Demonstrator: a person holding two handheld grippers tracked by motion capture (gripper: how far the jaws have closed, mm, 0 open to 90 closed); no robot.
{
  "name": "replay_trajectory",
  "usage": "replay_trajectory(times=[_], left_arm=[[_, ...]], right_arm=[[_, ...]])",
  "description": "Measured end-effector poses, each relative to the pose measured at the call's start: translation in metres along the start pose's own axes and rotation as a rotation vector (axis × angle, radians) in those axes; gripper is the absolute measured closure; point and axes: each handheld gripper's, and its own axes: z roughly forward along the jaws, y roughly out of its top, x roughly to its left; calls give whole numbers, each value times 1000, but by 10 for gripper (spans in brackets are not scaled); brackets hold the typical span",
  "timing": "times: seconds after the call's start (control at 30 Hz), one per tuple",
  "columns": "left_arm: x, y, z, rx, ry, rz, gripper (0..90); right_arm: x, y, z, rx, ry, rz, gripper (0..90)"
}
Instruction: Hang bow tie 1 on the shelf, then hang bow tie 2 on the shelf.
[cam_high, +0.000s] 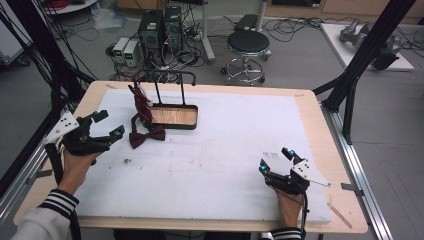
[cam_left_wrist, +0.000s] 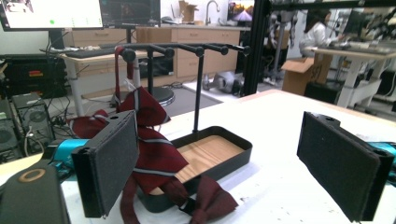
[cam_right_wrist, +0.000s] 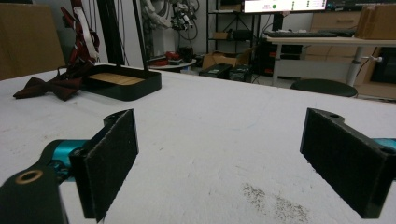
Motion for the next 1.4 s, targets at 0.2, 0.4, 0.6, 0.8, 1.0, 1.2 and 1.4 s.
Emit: replay_trajectory(times=[0.2, 0.4, 0.6, 0.8, 1.0, 1.2, 1.4], left_arm=[[-5, -16, -7, -5, 23, 5, 134], [-6, -22, -10, -6, 33, 15, 134], [-6, -19, -13, -15, 46, 20, 134], [-4, -15, -14, -12, 45, 35, 134], [-3, -12, -15, -11, 39, 33, 134], [-2, -12, -13, 10, 24, 29, 134], [1, -6, -4, 68, 2, 45, 134]], right_arm=[[0, 0, 0, 0, 0, 2, 105], [0, 0, 0, 1, -1, 3, 106], [0, 0, 0, -4, -1, 1, 106], [0, 0, 0, -4, -3, 0, 106], [1, 0, -1, -4, -3, 6, 106], [0, 0, -1, -5, -3, 5, 106], [0, 0, 0, -8, -4, 3, 106]])
